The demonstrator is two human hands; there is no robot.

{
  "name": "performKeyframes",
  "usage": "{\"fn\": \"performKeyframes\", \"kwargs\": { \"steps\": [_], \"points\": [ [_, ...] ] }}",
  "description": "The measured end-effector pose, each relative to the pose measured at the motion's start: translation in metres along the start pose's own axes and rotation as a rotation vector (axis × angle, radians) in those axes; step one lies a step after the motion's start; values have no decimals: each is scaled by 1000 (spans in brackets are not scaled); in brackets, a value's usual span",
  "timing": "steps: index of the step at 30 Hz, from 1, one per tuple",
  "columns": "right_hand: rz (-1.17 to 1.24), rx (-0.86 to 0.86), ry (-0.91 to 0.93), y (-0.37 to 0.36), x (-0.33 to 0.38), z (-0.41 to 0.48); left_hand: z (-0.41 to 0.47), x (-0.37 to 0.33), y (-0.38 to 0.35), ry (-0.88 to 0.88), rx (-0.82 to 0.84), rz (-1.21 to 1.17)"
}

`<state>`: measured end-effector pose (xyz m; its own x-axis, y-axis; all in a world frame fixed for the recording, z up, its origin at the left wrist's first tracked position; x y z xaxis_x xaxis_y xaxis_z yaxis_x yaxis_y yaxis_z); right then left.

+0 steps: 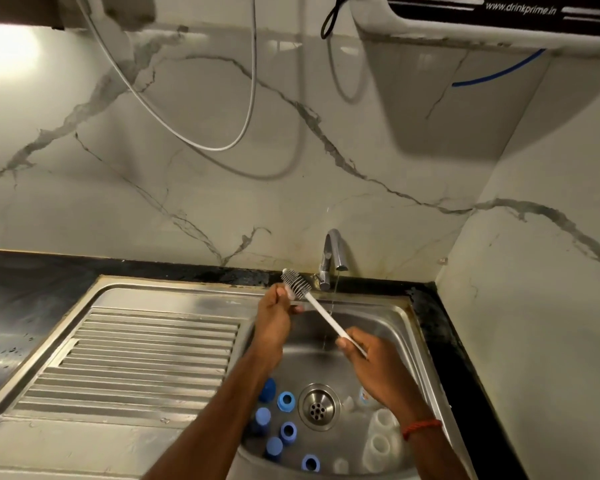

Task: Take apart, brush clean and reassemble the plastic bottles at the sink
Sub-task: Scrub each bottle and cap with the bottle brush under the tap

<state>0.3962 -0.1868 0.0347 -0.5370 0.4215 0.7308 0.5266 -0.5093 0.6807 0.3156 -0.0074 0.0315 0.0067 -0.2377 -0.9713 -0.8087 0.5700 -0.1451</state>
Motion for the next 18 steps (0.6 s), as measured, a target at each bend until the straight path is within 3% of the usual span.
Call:
{"fn": "performKeyframes", "kwargs": {
  "steps": [3,9,14,18],
  "points": [
    [-46,-68,8,5,5,5,-2,-8,-7,-190,89,87],
    [-25,66,24,-4,-4,-11,12,-3,28,-243,-101,319],
    [-17,-17,2,-7,-6,-11,-7,3,8,-238,78,144],
    [16,37,-33,-6,-19,-19,-6,13,21,-89,53,57]
  ]
}}
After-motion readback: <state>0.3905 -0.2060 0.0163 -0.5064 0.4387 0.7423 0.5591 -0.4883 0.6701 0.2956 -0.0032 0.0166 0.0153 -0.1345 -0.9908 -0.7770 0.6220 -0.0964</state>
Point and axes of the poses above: each hand's wrist, its own z-axis towards the middle knuckle, its own y-axis out of the back of the hand, x = y × z, the point moved 6 cm from there along z, towards the middle knuckle, and after that the axes turned 1 degree about x, right-handed, at the moved point
